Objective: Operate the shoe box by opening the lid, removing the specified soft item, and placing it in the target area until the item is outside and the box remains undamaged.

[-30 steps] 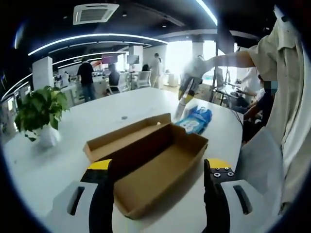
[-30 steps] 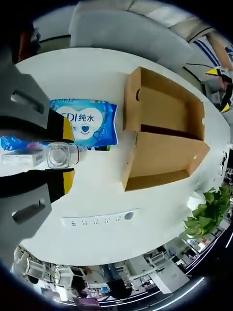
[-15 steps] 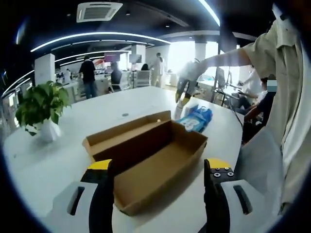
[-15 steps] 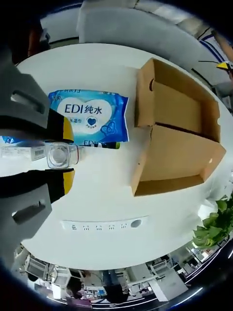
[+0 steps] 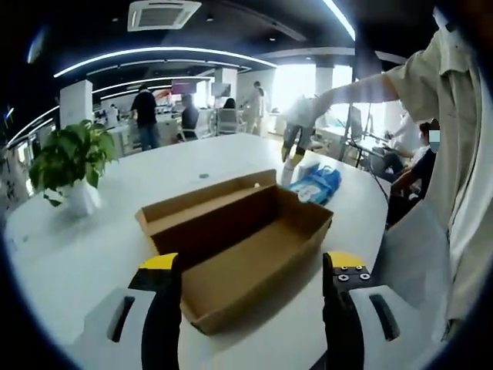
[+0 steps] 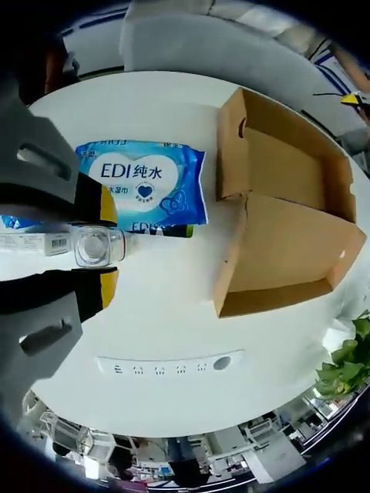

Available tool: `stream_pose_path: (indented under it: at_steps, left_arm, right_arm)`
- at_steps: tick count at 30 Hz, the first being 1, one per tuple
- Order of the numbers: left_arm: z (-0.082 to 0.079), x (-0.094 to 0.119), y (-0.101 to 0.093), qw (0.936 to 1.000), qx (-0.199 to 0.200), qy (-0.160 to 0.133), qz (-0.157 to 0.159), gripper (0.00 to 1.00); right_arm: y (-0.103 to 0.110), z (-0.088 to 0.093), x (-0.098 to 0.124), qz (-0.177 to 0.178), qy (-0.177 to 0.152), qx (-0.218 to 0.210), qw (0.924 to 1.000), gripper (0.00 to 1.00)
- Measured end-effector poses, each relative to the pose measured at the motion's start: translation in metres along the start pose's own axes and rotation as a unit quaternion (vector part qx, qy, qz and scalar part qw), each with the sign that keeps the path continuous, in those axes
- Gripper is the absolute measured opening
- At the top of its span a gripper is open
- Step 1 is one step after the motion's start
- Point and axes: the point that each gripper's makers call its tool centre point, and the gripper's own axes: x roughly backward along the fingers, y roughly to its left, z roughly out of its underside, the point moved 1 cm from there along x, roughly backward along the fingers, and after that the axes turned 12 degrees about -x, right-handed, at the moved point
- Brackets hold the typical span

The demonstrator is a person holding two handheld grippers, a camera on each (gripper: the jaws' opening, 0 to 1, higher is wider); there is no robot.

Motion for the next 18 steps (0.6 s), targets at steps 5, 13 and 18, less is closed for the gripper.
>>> stream_pose_path:
  at_steps: [5, 13, 18]
  left_arm:
    - [0.001, -0.001, 0.001, 1.0, 0.002, 0.0, -0.002, 0.76]
    - [0.008, -0.002, 0.003, 0.9999, 0.002, 0.013, -0.006, 0.75]
    - [0.012, -0.001, 0.006, 0.9997, 0.002, 0.021, -0.015, 0.75]
  right_arm:
    - [-0.001, 0.0, 0.0, 0.001, 0.002, 0.0, 1.0, 0.18]
    - [-0.005, -0.001, 0.003, 0.011, -0.001, -0.003, 0.9999, 0.21]
    - [-0.006, -0.001, 0.004, 0.019, -0.001, -0.002, 0.9998, 0.24]
